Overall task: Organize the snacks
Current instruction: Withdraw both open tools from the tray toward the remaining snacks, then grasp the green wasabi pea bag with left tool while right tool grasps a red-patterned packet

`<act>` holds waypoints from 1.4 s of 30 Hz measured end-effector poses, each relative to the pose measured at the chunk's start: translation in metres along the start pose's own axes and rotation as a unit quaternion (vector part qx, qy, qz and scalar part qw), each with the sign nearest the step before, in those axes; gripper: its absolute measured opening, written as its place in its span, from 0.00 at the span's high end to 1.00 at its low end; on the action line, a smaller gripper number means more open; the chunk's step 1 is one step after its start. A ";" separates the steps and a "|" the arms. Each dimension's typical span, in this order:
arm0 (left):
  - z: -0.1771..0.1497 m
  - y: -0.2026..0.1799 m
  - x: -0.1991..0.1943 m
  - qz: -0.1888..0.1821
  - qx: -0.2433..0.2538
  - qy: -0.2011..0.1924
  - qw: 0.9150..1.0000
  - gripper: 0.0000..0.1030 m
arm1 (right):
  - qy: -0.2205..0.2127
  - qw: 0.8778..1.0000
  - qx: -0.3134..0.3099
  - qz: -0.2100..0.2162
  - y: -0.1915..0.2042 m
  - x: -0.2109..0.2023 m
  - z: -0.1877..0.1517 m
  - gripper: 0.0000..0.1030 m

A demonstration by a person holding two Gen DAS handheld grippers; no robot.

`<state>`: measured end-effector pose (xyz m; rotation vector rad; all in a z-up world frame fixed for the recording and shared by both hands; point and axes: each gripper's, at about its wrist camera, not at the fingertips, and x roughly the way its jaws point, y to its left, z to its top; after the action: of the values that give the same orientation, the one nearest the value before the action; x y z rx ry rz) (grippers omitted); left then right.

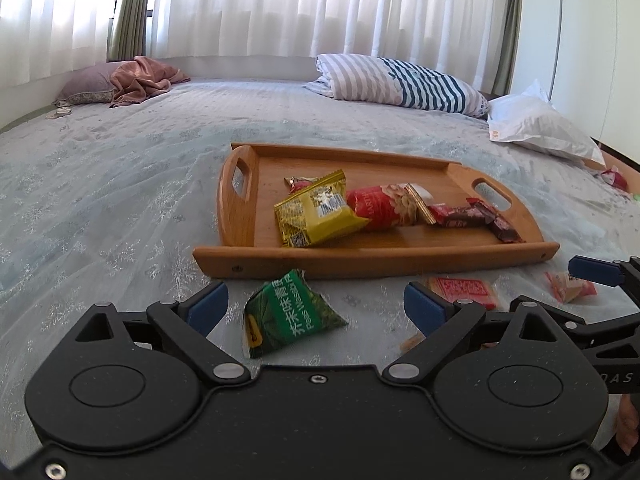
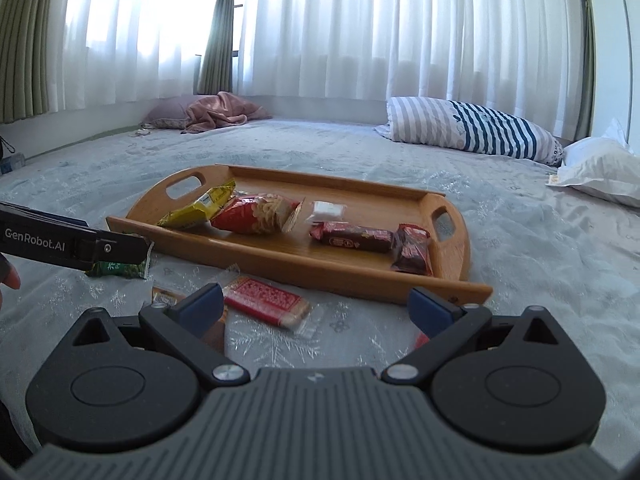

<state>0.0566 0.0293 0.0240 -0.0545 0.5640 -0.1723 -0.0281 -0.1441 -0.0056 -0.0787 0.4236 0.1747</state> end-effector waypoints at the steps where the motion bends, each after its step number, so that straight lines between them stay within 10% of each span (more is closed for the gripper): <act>1: -0.001 0.000 0.000 0.000 -0.001 0.000 1.000 0.08 | -0.001 1.000 0.000 -0.002 0.001 -0.002 -0.002 0.00; 27: -0.016 0.010 0.018 0.030 -0.025 0.024 0.999 0.09 | 0.019 1.000 0.016 -0.001 0.014 -0.015 -0.042 0.00; 37: -0.015 0.004 0.026 0.037 -0.010 0.023 0.999 0.40 | -0.005 0.998 0.061 -0.010 0.011 -0.028 -0.052 0.01; 42: -0.016 -0.001 0.025 0.039 -0.008 0.021 0.999 0.44 | -0.011 0.997 0.069 -0.010 0.012 -0.033 -0.052 0.19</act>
<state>0.0685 0.0243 -0.0024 -0.0434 0.6078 -0.0926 -0.0807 -0.1428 -0.0397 0.0550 0.4119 0.1253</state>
